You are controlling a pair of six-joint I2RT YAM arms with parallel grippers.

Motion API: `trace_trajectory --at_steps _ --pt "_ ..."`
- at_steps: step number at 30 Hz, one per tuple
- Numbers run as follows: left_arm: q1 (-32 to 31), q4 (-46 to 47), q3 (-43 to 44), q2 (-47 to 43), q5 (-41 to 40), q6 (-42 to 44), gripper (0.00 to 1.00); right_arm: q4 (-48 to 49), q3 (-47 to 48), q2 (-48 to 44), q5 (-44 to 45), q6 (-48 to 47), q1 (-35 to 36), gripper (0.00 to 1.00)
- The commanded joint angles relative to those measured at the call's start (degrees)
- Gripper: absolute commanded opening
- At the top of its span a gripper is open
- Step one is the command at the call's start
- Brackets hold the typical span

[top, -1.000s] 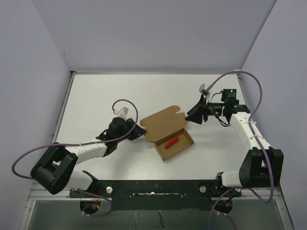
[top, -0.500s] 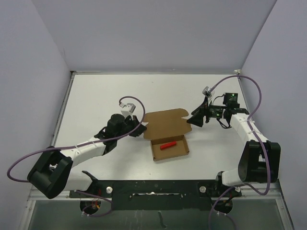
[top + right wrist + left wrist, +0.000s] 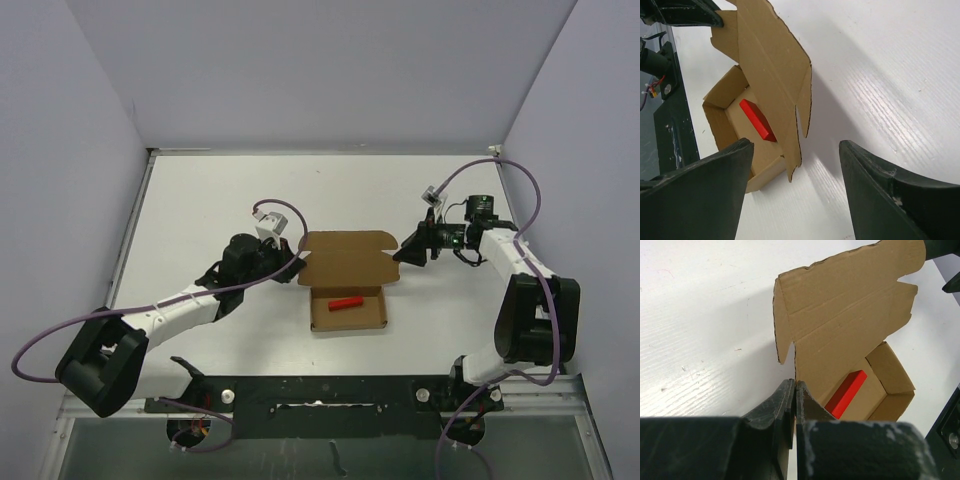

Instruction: Fold the paper box

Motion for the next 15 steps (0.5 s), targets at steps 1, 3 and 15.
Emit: trace_trajectory --at_steps 1,3,15 --pt "0.2 2.8 2.5 -1.6 0.8 1.1 0.00 -7.1 3.5 2.8 -2.9 -6.8 -0.4 0.65" --pt "0.2 2.7 2.4 -1.8 0.7 1.1 0.00 -10.4 5.6 5.7 -3.0 -8.2 -0.3 0.56" --pt "0.2 2.2 2.3 -2.2 0.3 0.8 0.00 -12.5 6.8 6.1 -1.7 -9.8 2.0 0.36"
